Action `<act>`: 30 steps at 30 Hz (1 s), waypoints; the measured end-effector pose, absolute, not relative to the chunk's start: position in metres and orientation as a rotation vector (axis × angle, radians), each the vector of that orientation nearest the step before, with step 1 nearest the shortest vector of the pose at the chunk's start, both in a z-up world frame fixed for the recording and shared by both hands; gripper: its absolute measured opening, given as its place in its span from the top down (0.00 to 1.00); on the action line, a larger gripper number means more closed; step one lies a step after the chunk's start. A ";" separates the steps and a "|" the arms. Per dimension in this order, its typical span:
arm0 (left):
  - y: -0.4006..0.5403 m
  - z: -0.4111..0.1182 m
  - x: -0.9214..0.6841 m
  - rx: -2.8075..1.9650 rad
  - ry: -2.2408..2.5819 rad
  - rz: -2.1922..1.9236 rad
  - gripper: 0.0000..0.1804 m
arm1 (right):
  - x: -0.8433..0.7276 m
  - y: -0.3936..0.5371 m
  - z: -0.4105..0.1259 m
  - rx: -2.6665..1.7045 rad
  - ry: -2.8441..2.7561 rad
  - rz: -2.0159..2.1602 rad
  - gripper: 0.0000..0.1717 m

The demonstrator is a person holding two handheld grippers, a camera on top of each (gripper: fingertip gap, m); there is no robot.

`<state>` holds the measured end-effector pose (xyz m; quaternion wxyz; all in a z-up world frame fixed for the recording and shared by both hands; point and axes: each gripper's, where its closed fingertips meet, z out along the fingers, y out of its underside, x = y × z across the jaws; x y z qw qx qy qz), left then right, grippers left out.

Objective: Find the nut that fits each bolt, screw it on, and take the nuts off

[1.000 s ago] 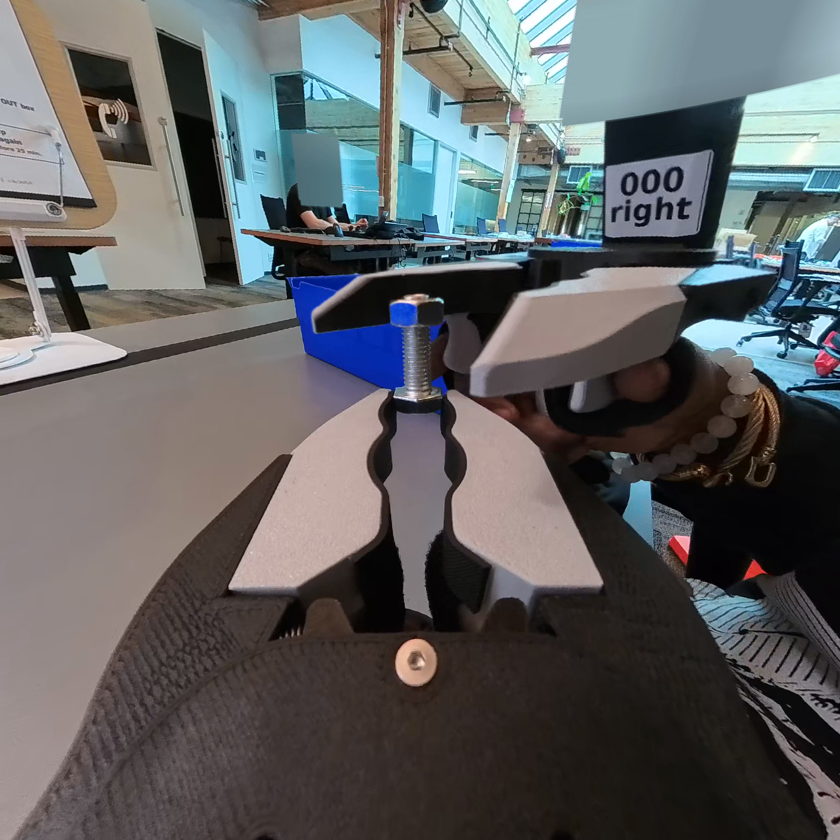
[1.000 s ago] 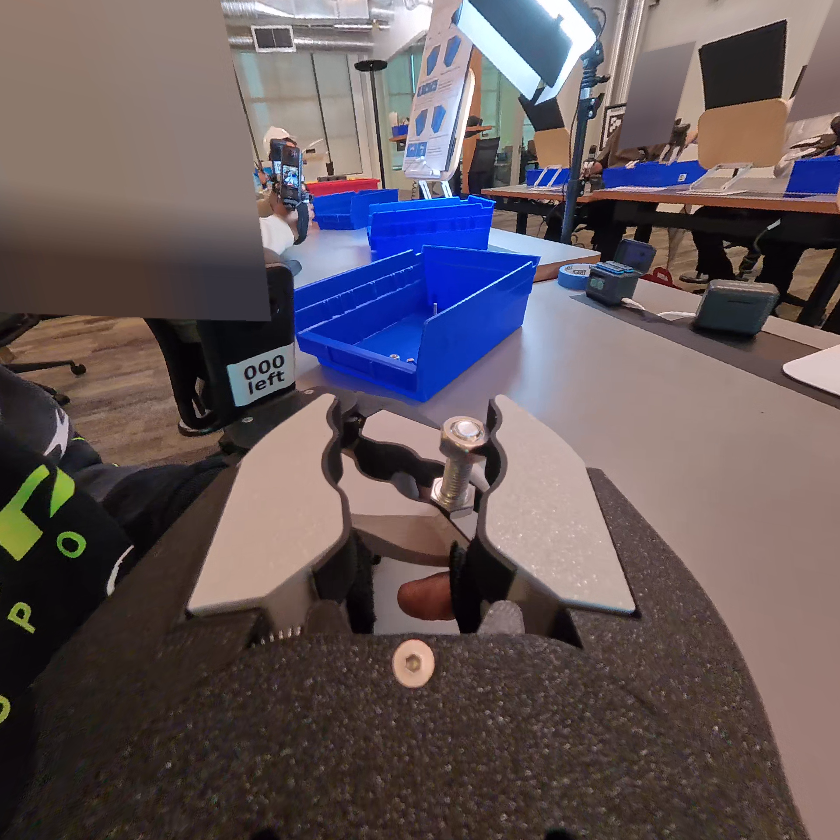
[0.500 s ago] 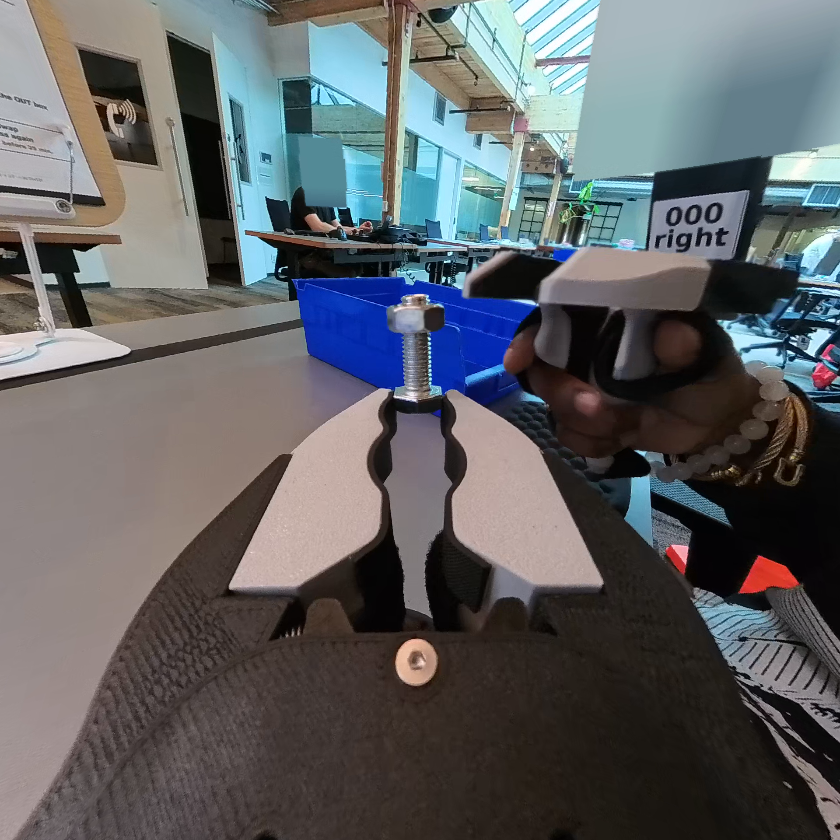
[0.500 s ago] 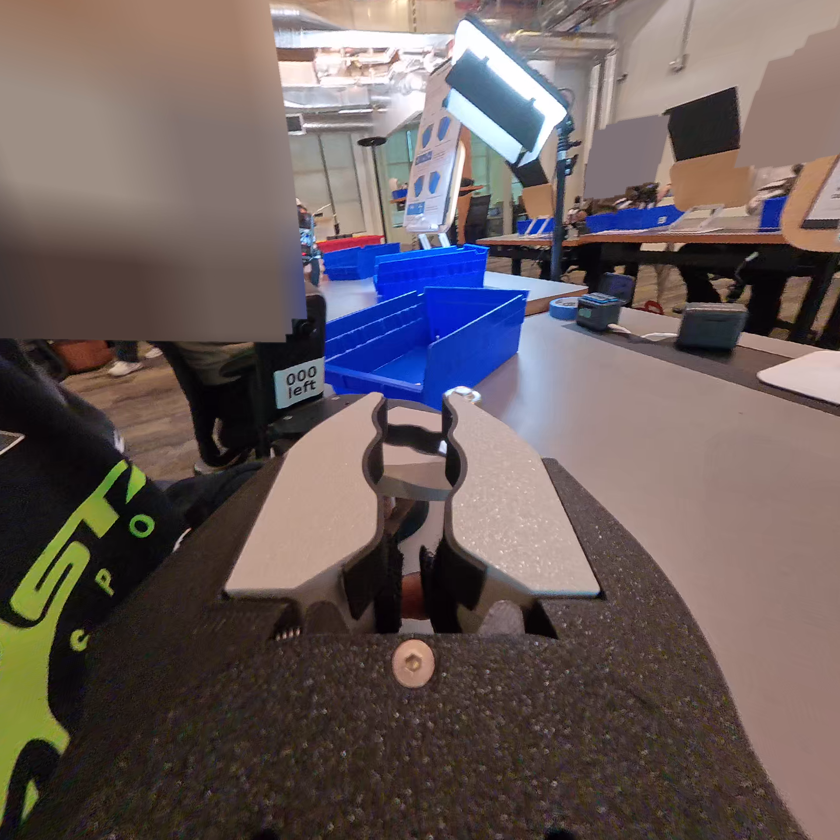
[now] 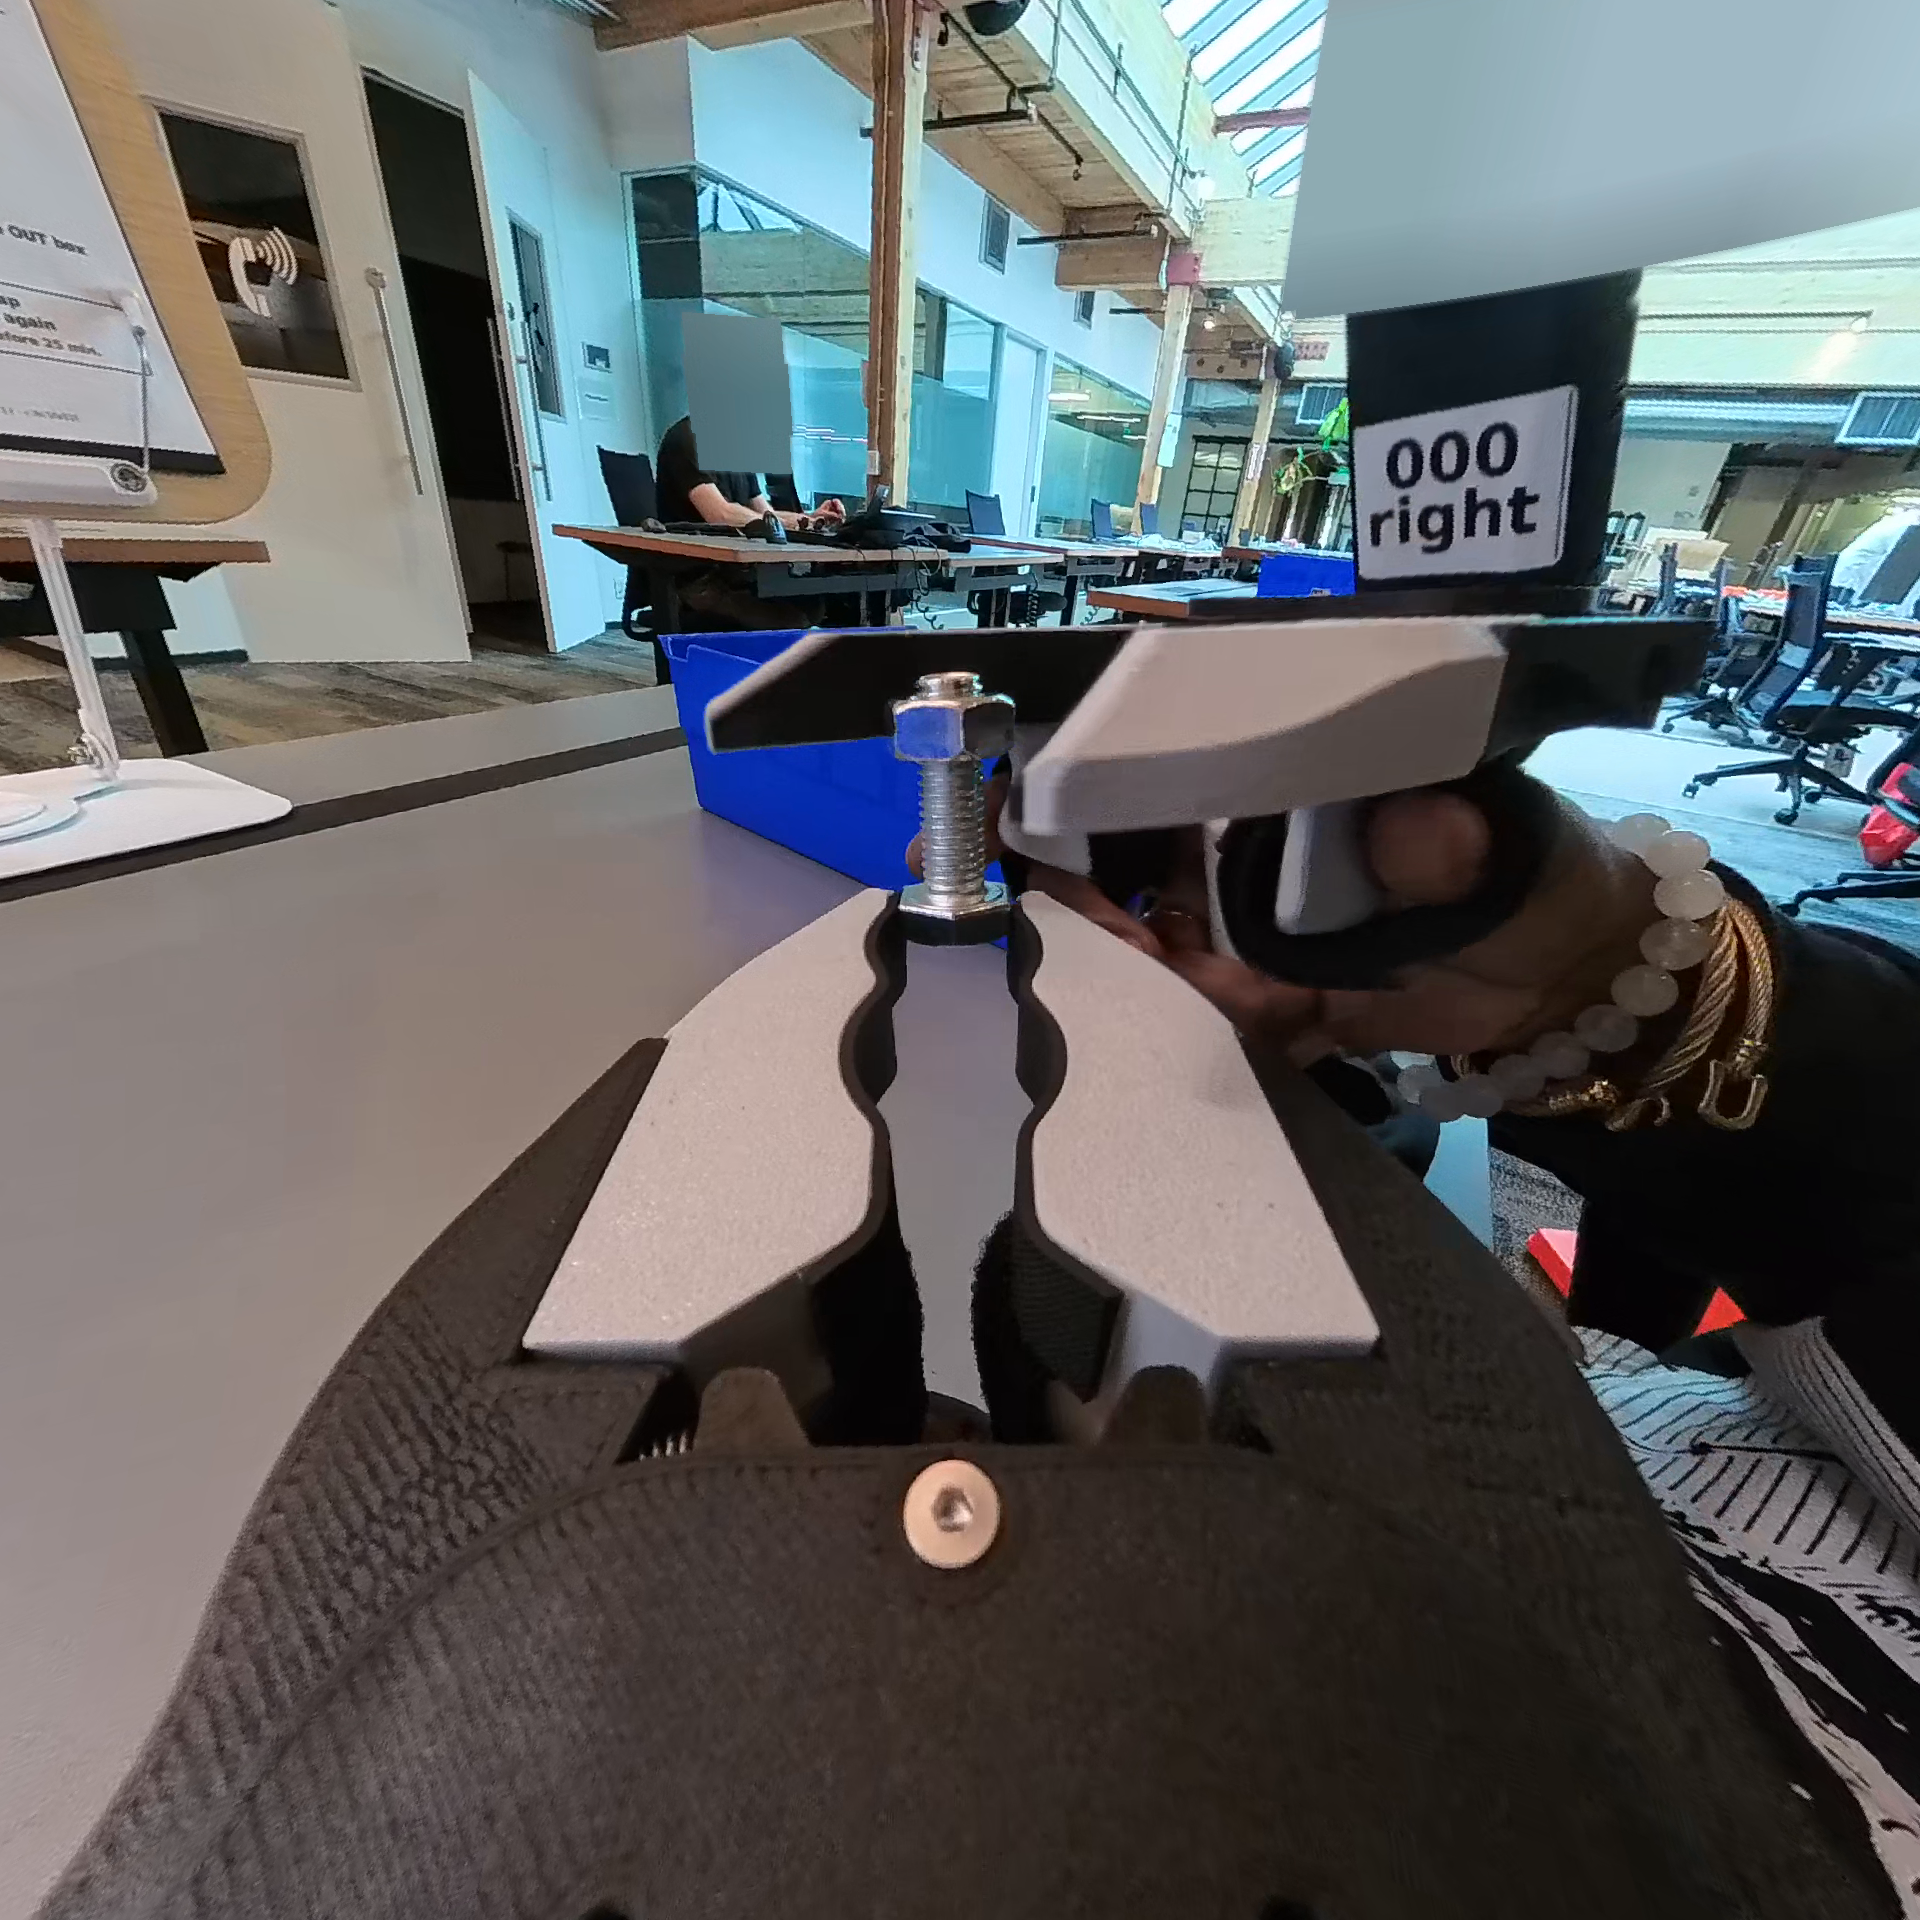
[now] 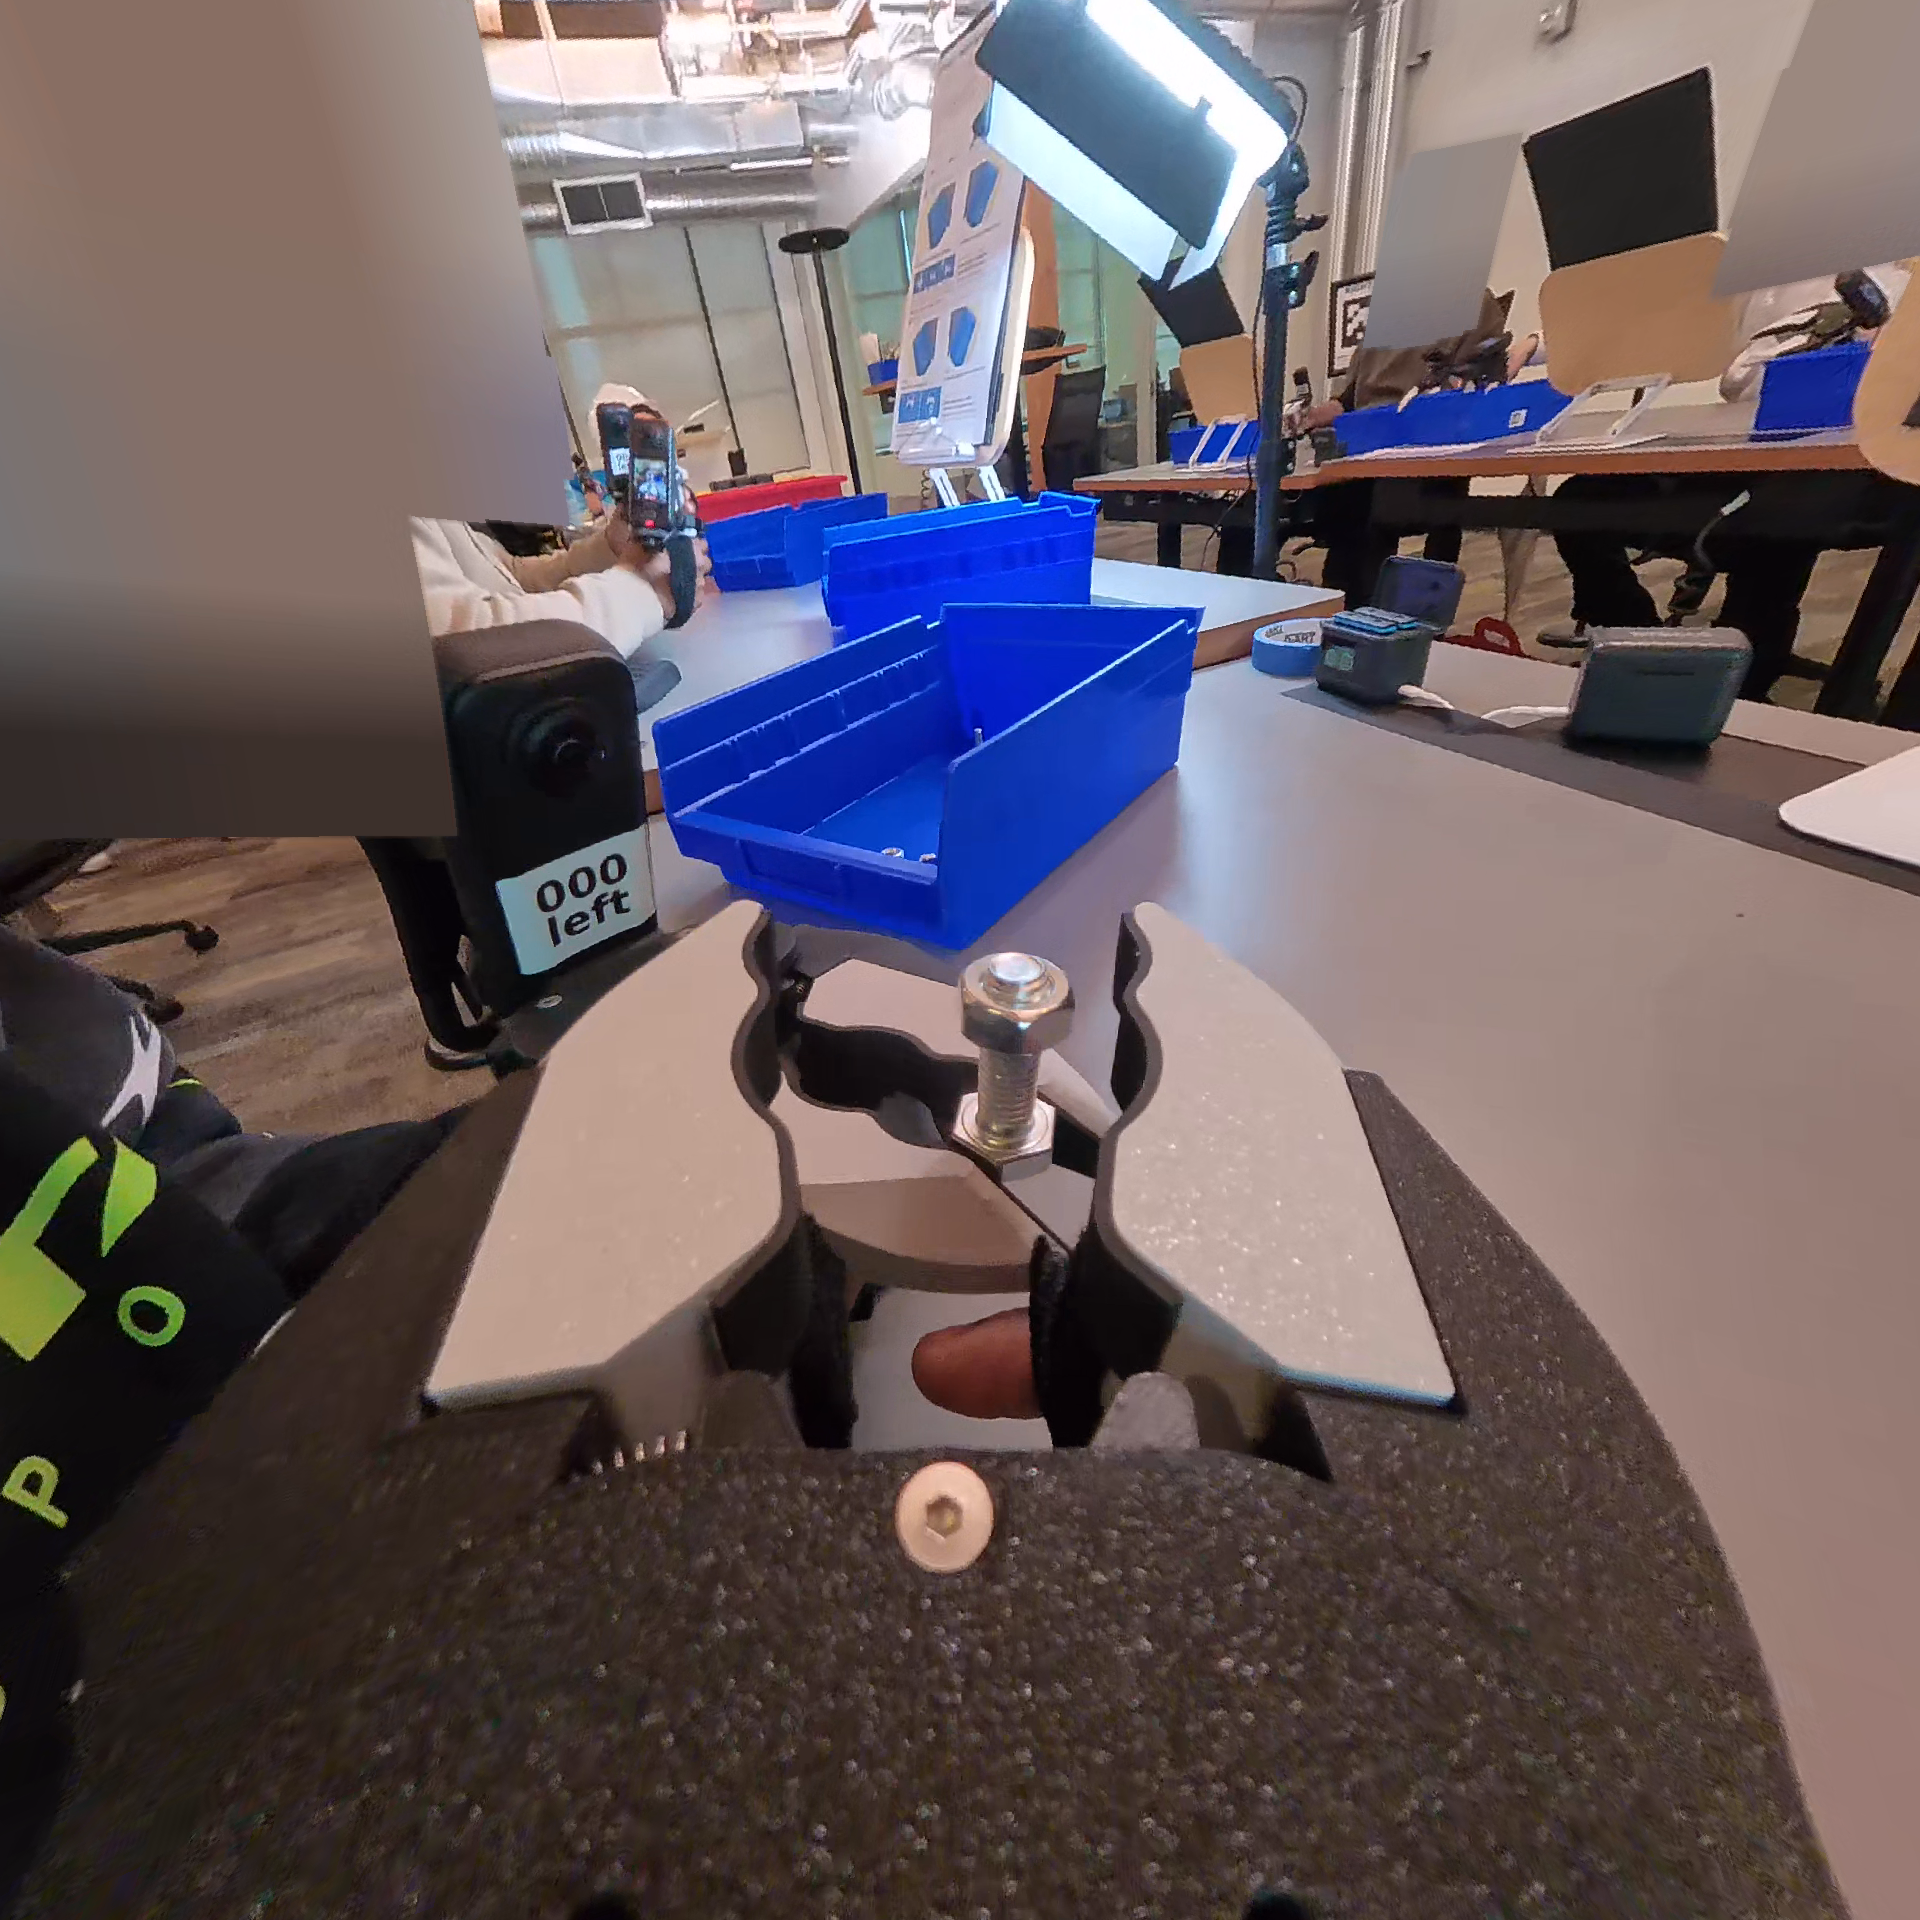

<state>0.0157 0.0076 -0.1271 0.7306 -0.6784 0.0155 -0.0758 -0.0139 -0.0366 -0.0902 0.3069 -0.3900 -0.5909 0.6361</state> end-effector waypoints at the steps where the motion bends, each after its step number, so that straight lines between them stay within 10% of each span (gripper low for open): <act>1: 0.008 -0.127 0.016 -1.494 0.035 -0.165 0.90 | -0.014 -0.038 -0.091 -1.028 -1.573 1.679 0.65; 19: 0.008 -0.127 0.015 -1.493 0.024 -0.166 0.90 | 0.029 -0.022 -0.084 -0.974 -1.530 1.696 0.89; 30: 0.008 -0.127 0.015 -1.496 0.031 -0.162 0.90 | -0.002 -0.028 -0.091 -1.046 -1.520 1.726 0.67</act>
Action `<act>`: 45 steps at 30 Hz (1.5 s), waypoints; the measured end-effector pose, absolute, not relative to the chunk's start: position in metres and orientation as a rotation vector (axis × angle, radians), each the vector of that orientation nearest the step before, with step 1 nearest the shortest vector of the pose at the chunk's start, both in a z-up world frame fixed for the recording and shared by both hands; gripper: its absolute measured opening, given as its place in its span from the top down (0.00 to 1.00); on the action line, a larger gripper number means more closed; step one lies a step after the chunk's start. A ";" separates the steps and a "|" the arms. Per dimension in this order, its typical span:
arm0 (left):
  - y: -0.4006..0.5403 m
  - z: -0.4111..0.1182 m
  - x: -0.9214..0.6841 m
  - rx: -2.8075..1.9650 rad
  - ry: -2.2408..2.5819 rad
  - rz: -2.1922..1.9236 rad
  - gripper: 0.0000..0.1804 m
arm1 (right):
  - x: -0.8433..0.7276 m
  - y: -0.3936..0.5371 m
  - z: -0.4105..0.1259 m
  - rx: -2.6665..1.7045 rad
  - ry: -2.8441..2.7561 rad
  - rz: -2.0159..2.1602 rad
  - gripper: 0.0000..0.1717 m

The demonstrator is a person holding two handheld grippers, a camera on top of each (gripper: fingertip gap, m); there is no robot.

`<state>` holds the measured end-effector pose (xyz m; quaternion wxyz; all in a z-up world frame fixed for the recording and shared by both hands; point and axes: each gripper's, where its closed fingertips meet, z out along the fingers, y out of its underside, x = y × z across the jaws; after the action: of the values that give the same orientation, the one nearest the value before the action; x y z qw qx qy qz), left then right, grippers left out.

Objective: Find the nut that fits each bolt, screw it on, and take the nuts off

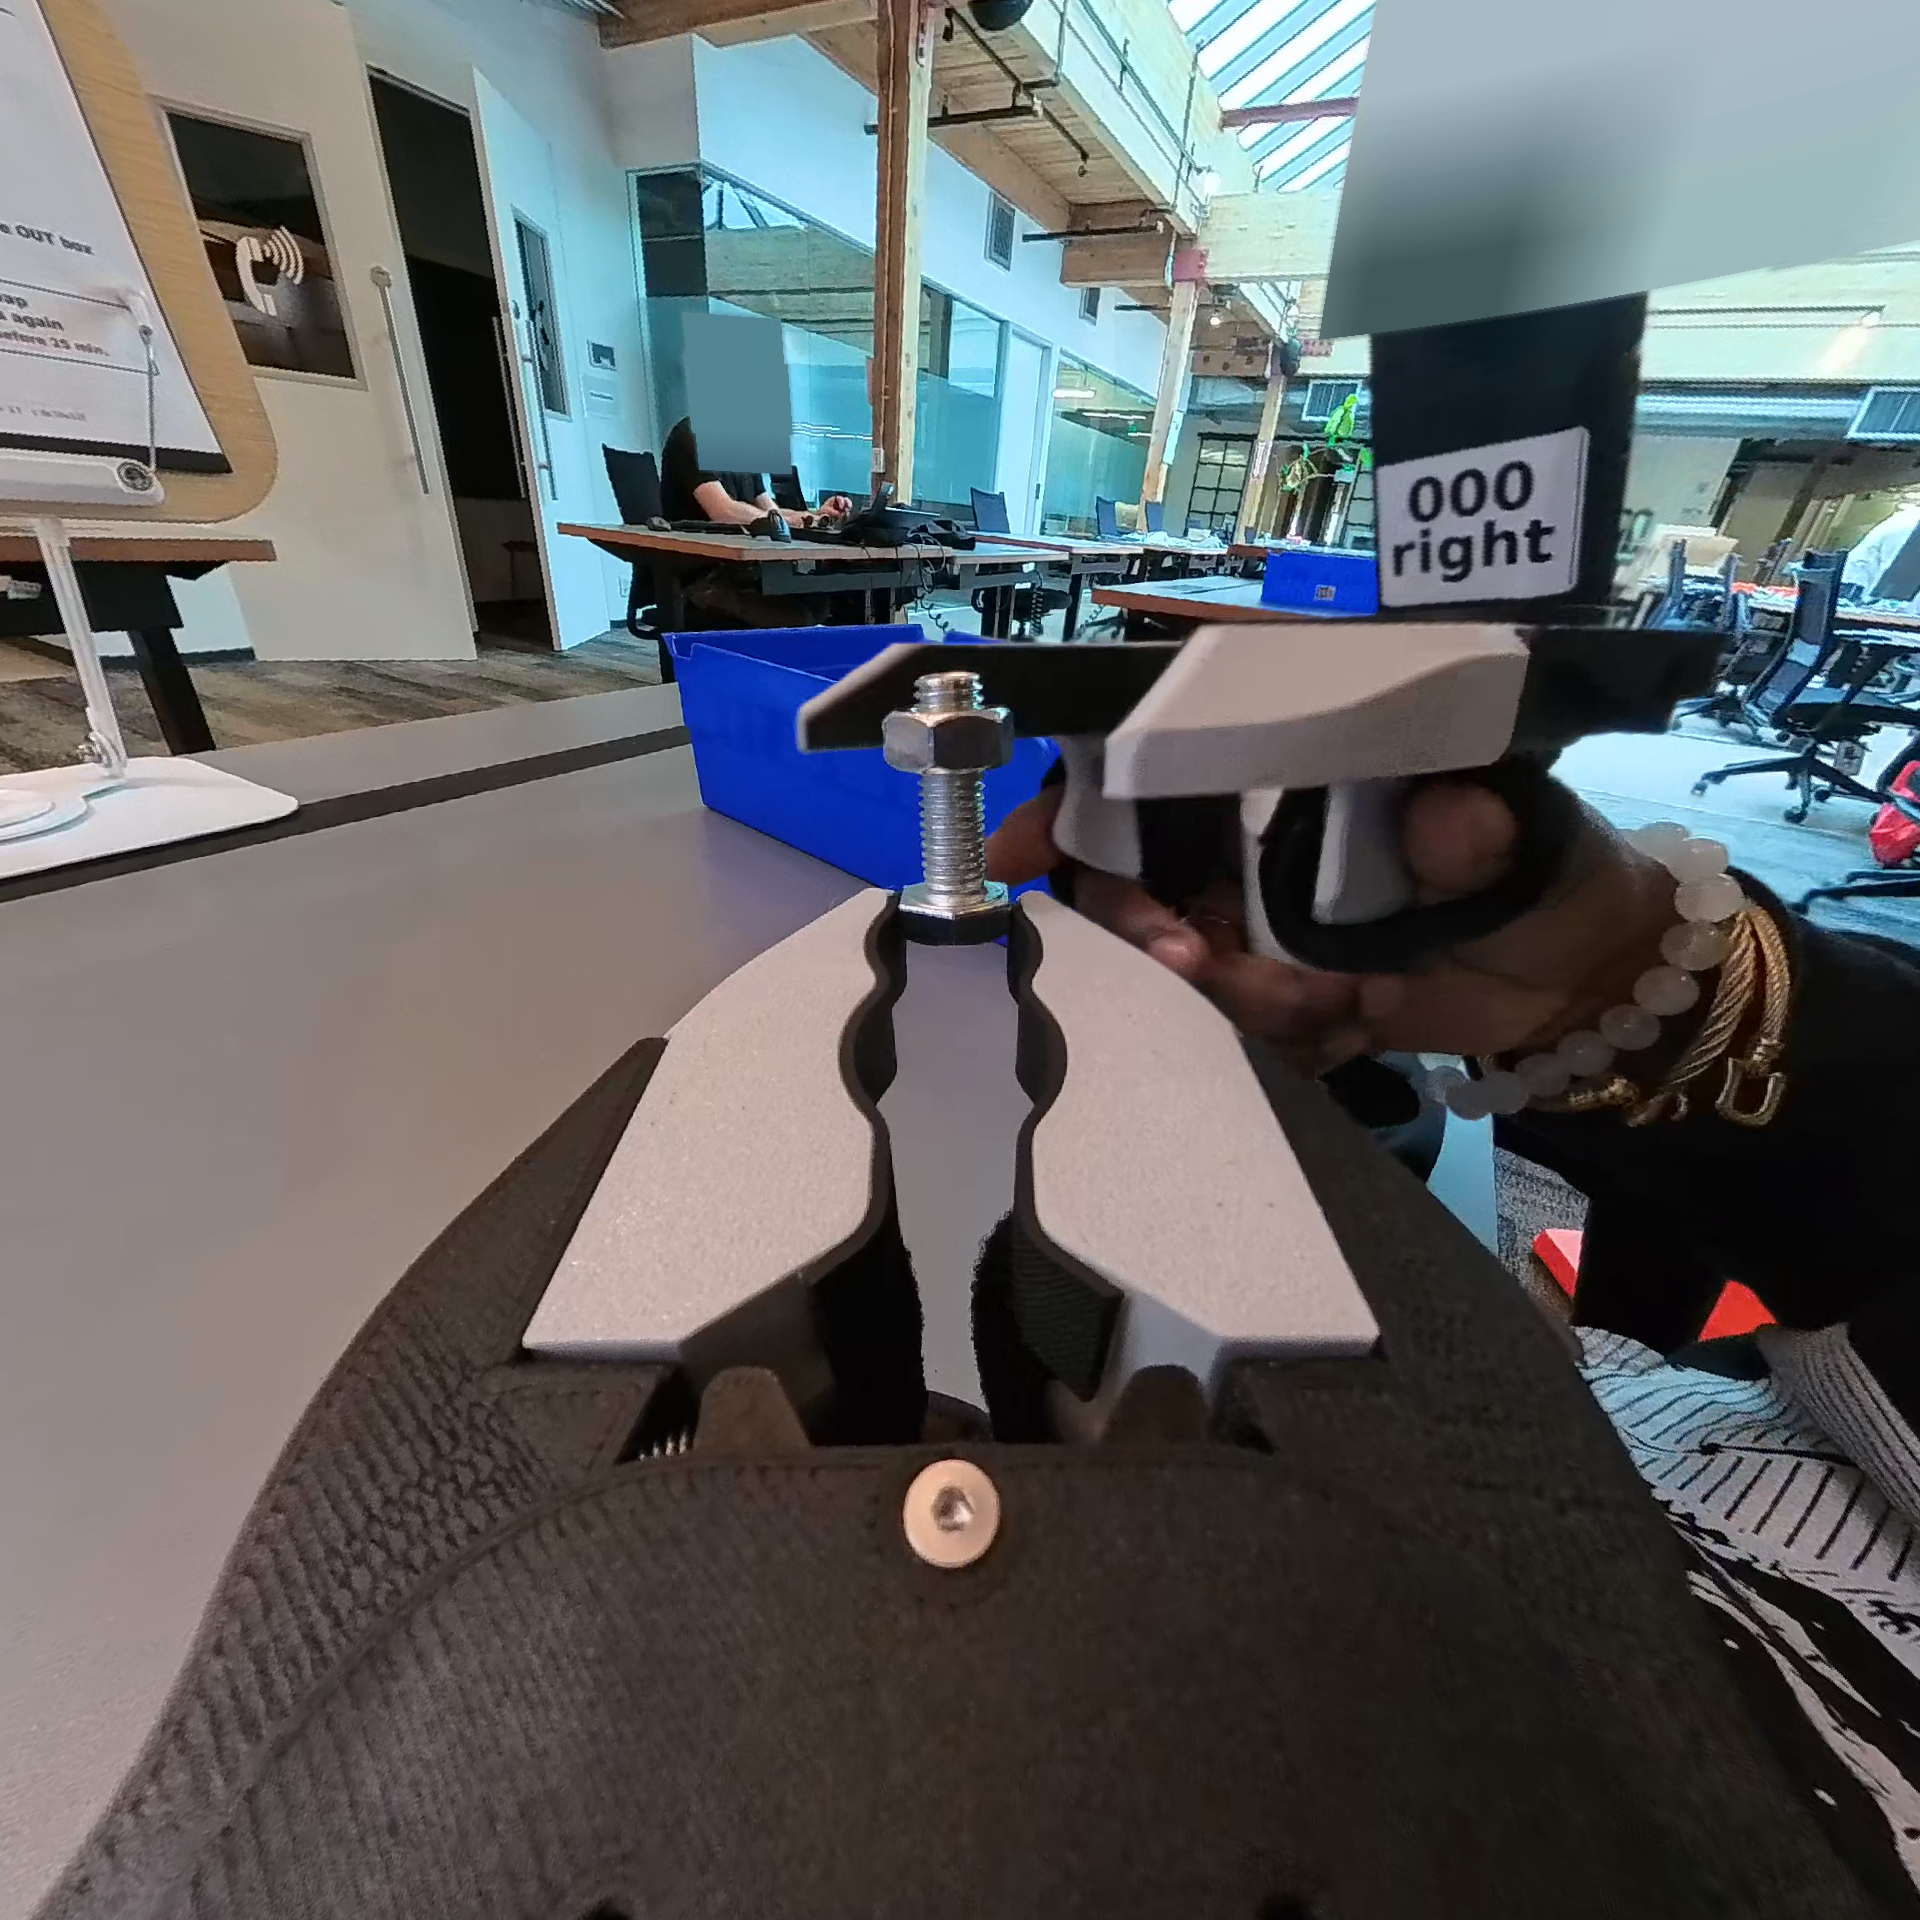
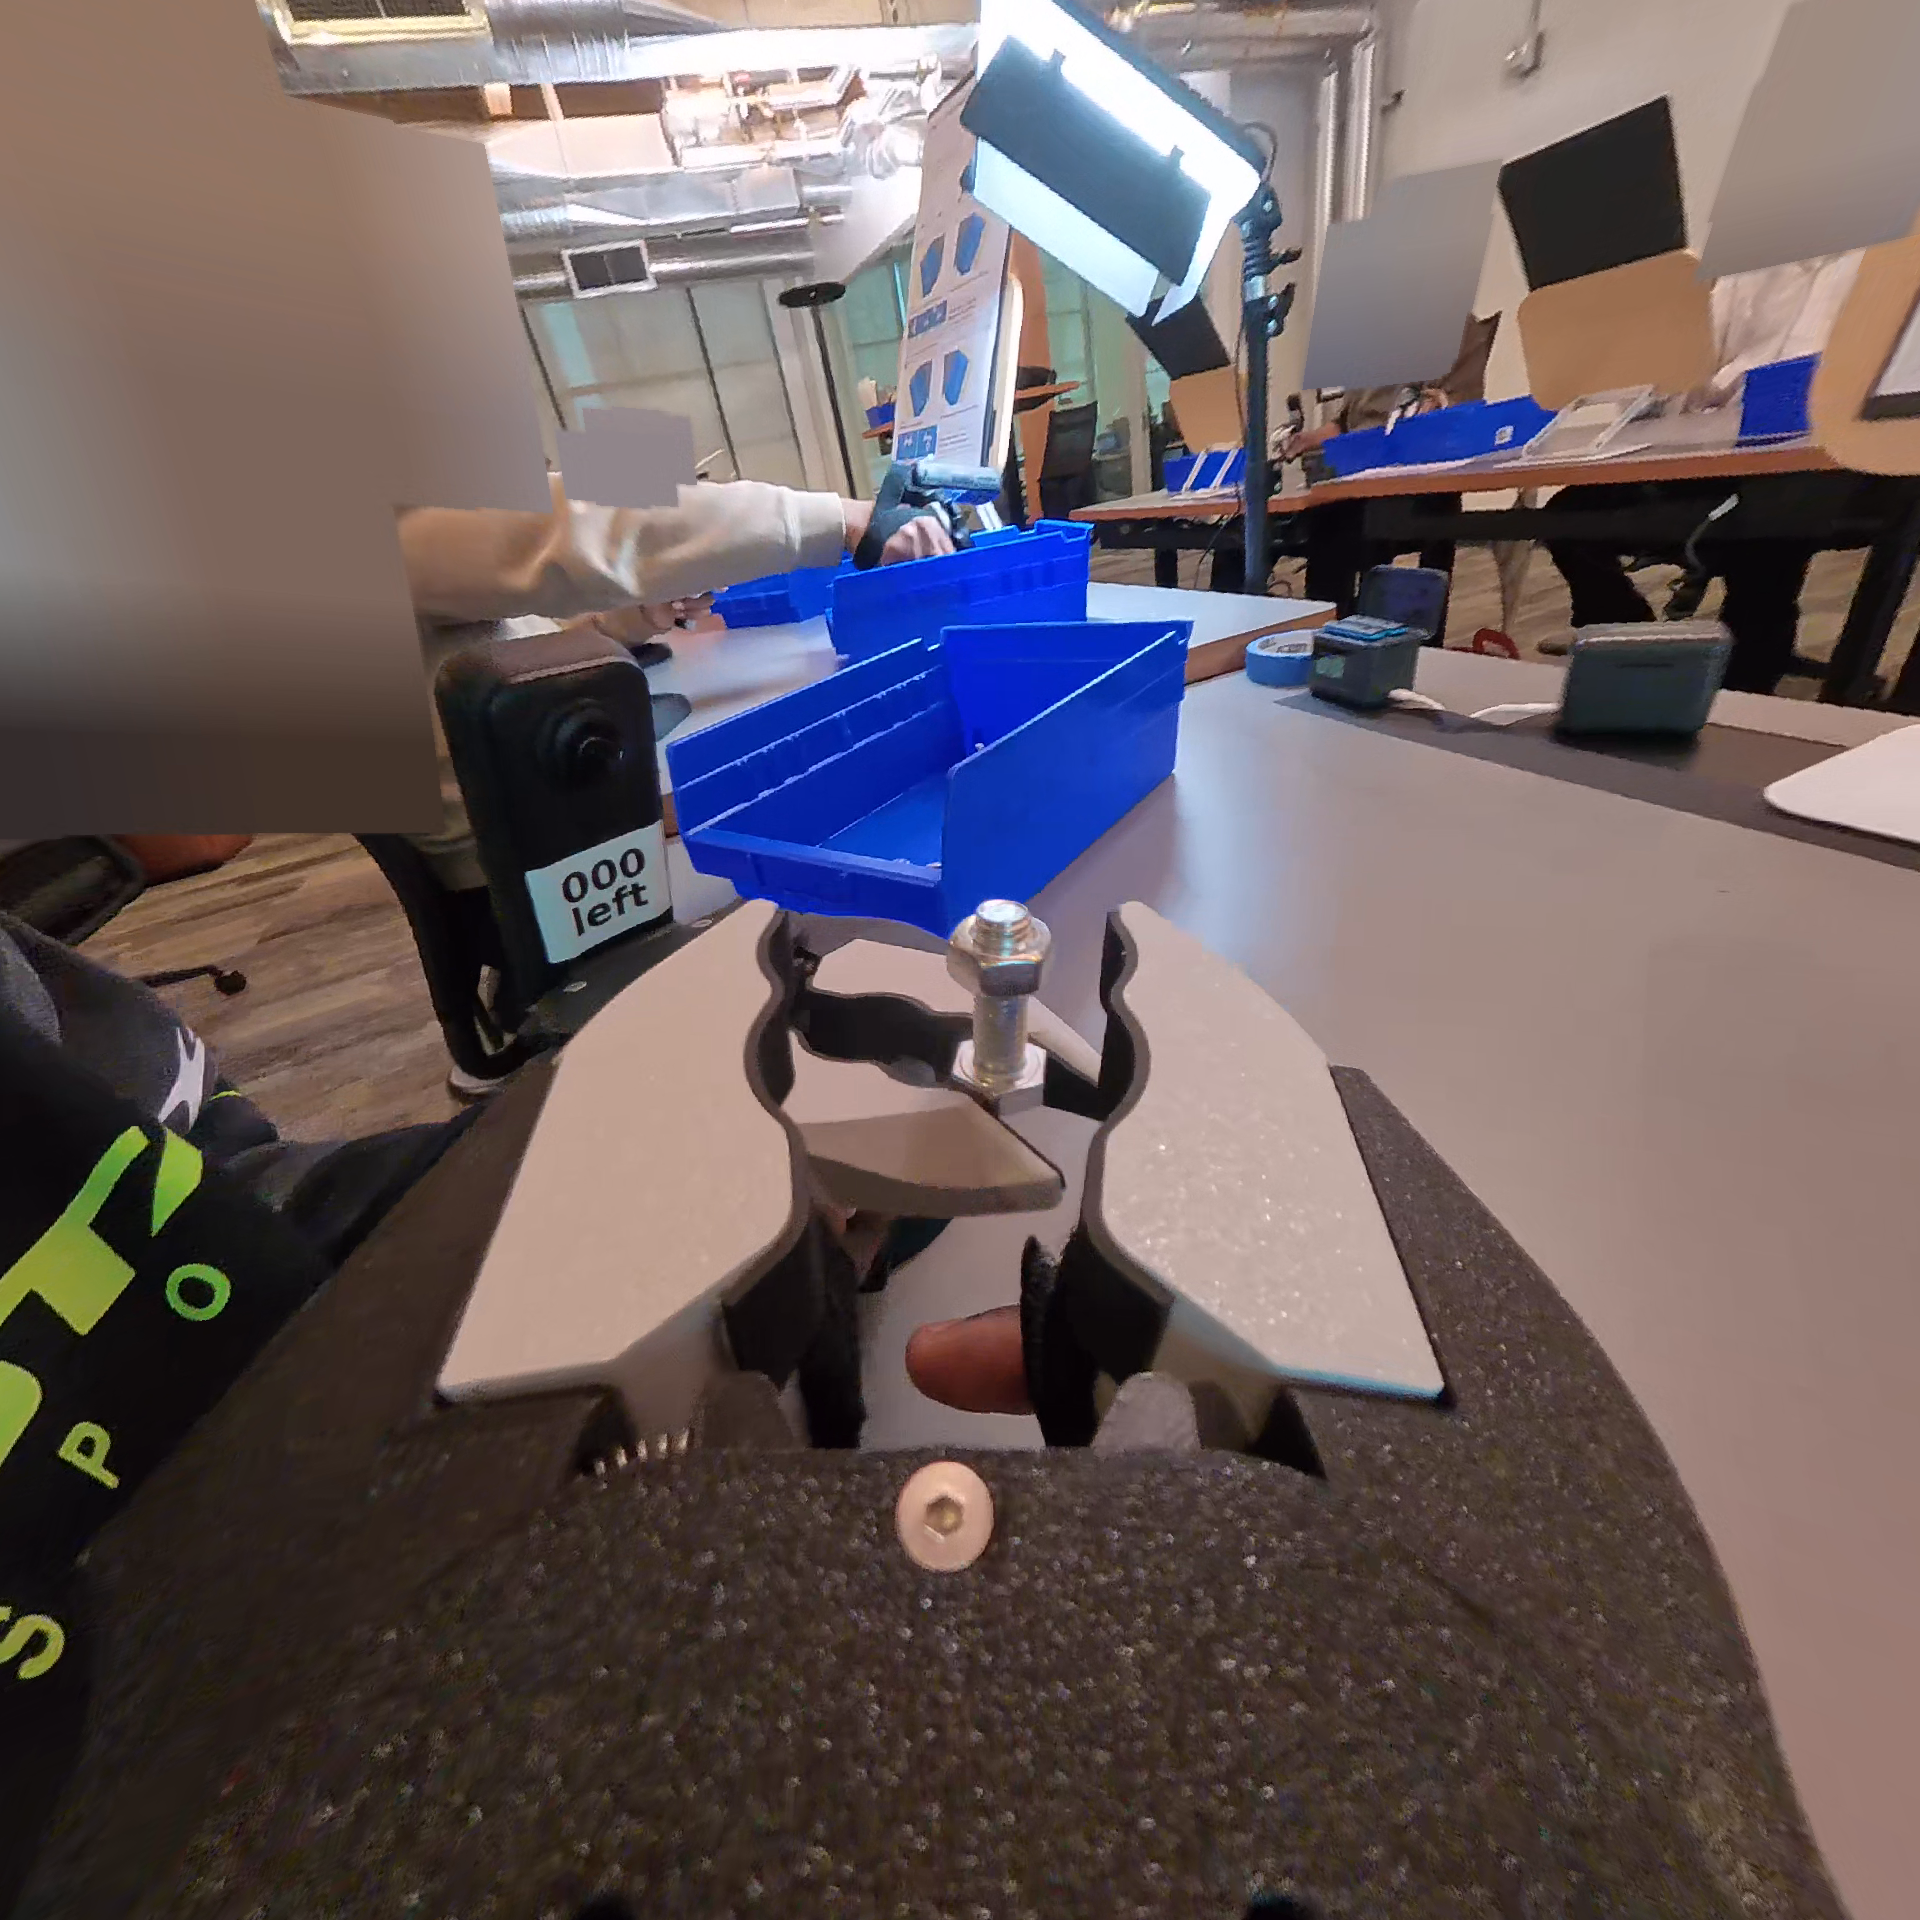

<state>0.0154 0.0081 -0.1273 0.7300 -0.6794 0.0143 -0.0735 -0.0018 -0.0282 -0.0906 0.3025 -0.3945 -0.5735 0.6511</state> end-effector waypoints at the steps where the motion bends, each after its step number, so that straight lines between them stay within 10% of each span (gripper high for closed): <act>1: 0.008 -0.127 0.016 -1.495 0.032 -0.162 0.90 | -0.004 -0.031 -0.092 -1.042 -1.537 1.727 0.66; 17: 0.008 -0.128 0.015 -1.499 0.032 -0.159 0.90 | 0.006 -0.028 -0.092 -1.025 -1.527 1.688 0.72; 23: 0.009 -0.128 0.015 -1.502 0.029 -0.160 0.90 | 0.027 -0.021 -0.086 -0.971 -1.517 1.707 0.89; 32: 0.009 -0.128 0.016 -1.504 0.037 -0.159 0.90 | 0.004 -0.020 -0.092 -1.034 -1.501 1.688 0.68; 45: 0.009 -0.129 0.017 -1.506 0.046 -0.159 0.90 | -0.008 -0.038 -0.095 -0.973 -1.596 1.704 0.72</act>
<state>0.0172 0.0089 -0.1288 0.7264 -0.6832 0.0208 -0.0720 -0.0080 -0.0382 -0.0953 0.3014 -0.3669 -0.6017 0.6422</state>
